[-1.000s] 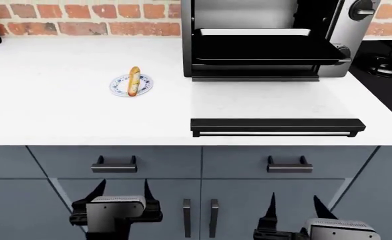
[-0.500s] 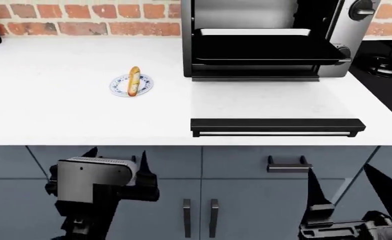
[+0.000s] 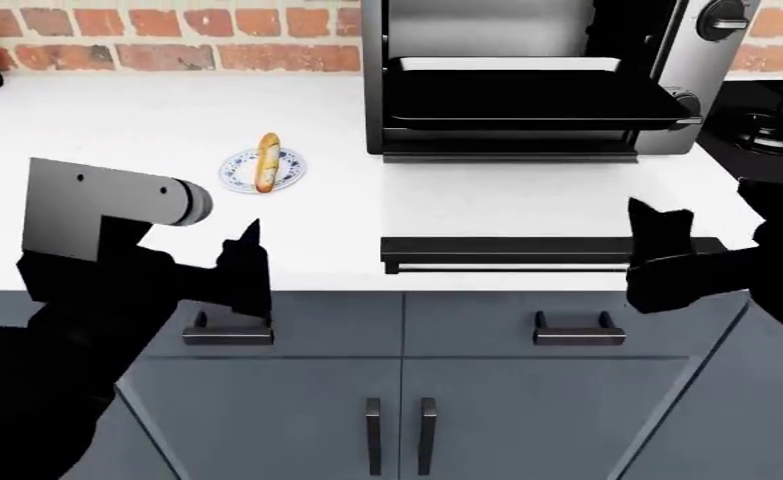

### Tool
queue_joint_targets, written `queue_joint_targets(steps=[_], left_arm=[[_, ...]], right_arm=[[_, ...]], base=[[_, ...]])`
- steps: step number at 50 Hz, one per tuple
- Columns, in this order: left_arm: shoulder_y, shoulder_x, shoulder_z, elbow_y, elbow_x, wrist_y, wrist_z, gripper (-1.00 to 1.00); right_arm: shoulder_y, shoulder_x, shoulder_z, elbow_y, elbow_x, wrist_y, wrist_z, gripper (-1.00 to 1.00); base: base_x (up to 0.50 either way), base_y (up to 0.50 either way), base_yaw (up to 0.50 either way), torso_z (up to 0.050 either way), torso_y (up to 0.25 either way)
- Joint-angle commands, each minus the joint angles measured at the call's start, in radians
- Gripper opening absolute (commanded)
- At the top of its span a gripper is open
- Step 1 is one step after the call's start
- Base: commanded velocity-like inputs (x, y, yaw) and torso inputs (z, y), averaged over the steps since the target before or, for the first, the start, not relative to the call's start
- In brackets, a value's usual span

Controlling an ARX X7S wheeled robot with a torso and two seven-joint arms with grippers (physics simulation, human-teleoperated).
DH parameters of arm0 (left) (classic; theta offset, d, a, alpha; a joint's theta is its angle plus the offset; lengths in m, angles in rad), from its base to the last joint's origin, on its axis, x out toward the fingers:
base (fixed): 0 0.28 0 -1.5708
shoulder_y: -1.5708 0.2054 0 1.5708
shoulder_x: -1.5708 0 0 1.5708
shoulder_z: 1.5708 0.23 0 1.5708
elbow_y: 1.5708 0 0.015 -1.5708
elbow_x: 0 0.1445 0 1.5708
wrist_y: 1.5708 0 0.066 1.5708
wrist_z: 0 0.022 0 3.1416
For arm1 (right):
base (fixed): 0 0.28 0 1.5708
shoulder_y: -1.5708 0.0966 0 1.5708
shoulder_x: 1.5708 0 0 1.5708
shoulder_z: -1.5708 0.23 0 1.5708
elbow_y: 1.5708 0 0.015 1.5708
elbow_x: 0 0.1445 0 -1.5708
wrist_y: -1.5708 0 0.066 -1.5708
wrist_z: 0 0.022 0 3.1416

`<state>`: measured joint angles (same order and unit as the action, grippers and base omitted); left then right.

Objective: Place the baguette on the tray of the toaster oven.

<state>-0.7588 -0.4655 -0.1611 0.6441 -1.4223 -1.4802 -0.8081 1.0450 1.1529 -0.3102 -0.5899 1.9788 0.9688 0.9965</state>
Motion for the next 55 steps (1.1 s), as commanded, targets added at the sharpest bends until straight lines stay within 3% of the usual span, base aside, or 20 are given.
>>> queue_joint_targets(steps=[1, 8, 16, 22, 55], left_arm=[[-0.118, -0.085, 0.018, -0.092, -0.266, -0.02, -0.166, 1.0], [-0.144, -0.118, 0.033, -0.145, -0.305, 0.01, -0.196, 1.0], [-0.314, -0.146, 0.13, -0.255, -0.384, 0.024, -0.252, 1.0], [-0.389, -0.161, 0.188, -0.299, -0.429, 0.025, -0.274, 1.0], [-0.337, -0.211, 0.249, -0.281, -0.479, 0.085, -0.306, 1.0]], right_arm=[[0.416, -0.029, -0.119, 0.108, 0.136, 0.181, 0.033, 1.0], [0.397, -0.014, -0.115, 0.079, 0.096, 0.206, 0.009, 1.0], [0.503, -0.048, -0.133, 0.125, 0.059, 0.273, -0.003, 1.0], [0.518, -0.012, -0.115, 0.127, 0.099, 0.255, 0.003, 1.0], [0.421, 0.09, -0.089, 0.085, 0.126, 0.191, -0.007, 1.0]], base=[[0.0, 0.0, 0.0, 0.0, 0.0], [0.0, 0.0, 0.0, 0.0, 0.0], [0.14, 0.02, 0.0, 0.0, 0.0], [0.35, 0.06, 0.0, 0.0, 0.0], [0.38, 0.05, 0.0, 0.0, 0.0]])
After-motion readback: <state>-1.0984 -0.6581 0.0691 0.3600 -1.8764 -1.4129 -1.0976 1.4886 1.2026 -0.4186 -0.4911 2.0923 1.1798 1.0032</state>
